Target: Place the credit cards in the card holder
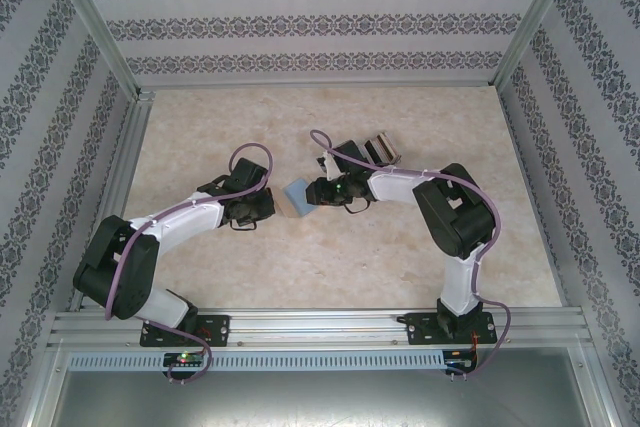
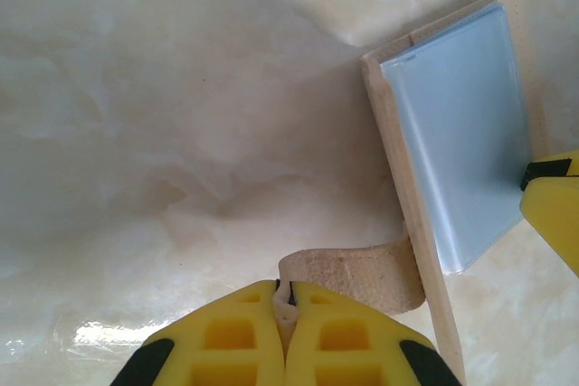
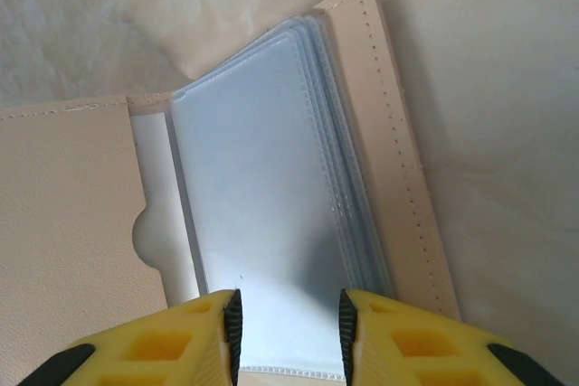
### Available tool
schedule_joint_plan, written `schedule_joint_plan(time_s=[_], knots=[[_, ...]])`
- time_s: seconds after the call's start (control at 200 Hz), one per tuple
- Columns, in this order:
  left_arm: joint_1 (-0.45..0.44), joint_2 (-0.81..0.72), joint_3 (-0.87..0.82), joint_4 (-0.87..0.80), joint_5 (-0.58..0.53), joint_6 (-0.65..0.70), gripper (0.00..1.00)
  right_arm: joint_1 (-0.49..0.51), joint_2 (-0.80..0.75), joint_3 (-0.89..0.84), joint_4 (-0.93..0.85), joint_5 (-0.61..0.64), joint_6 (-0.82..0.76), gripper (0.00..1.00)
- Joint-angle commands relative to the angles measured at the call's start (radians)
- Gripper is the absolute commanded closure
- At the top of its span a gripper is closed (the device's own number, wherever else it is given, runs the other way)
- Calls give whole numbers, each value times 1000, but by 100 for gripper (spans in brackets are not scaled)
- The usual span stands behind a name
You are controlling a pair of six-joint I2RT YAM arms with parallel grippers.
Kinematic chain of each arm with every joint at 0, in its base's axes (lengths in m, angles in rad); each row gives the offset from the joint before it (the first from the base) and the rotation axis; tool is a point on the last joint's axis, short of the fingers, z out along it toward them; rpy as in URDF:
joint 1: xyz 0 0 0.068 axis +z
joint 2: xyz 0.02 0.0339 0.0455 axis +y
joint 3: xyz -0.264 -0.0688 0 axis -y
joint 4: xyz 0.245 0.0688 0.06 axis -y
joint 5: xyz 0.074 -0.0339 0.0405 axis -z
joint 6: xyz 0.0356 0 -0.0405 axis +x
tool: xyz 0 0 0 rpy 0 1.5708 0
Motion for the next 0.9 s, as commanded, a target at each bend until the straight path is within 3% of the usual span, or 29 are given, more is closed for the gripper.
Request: schedule_joint_plan(time_s=[0.0, 0.45, 0.899], knots=[[12, -16, -5, 13, -16, -6, 100, -9, -38, -10, -19, 50, -28, 63], [14, 4, 6, 22, -2, -3, 100, -15, -50, -11, -34, 104, -46, 63], [14, 13, 2, 37, 10, -8, 100, 8, 26, 34, -47, 47, -38, 63]])
